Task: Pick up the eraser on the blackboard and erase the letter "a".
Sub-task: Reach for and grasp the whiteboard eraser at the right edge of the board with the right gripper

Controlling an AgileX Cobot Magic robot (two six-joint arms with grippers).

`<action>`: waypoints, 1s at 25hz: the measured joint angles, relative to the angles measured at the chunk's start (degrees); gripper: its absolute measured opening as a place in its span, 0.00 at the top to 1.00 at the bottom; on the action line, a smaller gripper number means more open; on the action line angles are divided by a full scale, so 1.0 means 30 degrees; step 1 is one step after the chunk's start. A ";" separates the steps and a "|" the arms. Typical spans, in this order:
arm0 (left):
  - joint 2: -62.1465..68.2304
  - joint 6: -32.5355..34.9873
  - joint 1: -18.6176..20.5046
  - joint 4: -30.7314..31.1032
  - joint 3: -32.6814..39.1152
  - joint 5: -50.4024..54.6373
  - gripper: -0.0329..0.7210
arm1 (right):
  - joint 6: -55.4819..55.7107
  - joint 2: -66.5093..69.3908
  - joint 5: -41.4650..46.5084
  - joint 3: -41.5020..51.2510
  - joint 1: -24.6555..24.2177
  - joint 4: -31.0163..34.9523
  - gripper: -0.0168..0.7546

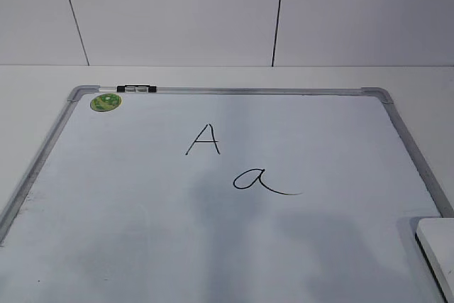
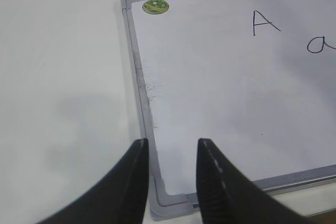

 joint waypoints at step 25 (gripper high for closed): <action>0.0000 0.0000 0.0000 0.0000 0.0000 0.0000 0.65 | 0.0000 0.0000 0.0000 0.0000 0.0000 0.0000 0.24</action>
